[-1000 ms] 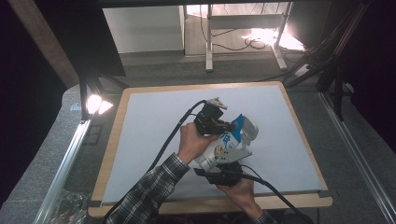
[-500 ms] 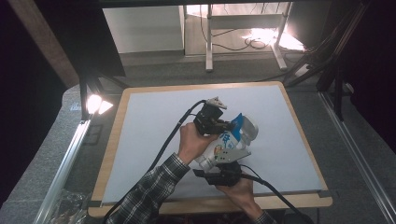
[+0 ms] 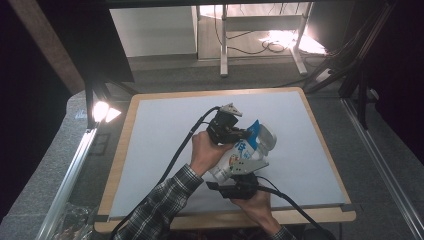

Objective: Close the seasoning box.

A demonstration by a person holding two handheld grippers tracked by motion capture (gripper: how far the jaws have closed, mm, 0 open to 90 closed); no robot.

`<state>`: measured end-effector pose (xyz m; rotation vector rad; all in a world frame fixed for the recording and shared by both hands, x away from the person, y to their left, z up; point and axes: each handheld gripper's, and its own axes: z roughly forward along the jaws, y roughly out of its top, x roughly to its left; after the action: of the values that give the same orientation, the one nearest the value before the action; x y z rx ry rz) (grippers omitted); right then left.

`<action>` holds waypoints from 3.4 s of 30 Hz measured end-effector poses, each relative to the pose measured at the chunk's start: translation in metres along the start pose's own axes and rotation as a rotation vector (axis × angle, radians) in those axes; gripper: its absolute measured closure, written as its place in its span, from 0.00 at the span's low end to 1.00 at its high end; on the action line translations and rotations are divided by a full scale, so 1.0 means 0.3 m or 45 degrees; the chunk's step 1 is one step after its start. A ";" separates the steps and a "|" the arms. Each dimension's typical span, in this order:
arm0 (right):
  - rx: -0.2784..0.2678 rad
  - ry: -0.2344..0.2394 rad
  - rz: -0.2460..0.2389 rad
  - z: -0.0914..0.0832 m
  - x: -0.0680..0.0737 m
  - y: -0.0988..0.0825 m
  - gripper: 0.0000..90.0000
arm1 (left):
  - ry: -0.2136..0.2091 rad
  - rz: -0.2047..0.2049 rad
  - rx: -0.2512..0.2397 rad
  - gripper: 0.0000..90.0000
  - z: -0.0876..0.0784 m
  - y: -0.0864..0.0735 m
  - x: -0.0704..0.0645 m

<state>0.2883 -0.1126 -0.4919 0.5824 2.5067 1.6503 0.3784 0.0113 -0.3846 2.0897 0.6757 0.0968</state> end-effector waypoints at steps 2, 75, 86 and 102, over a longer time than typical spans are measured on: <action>-0.003 0.000 0.002 0.001 -0.001 0.000 0.62 | -0.001 -0.003 -0.001 1.00 0.000 0.001 0.000; -0.030 0.033 0.035 0.008 -0.005 0.018 0.61 | -0.019 -0.078 0.092 0.99 0.028 0.021 0.039; -0.036 0.033 0.043 0.008 -0.005 0.020 0.61 | -0.019 -0.078 0.102 0.99 0.030 0.024 0.040; -0.044 0.043 0.055 0.008 -0.007 0.022 0.61 | -0.020 -0.075 0.116 0.99 0.034 0.029 0.042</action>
<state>0.2927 -0.1092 -0.4872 0.6145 2.5007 1.7284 0.3962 0.0061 -0.3860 2.1536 0.7437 0.0173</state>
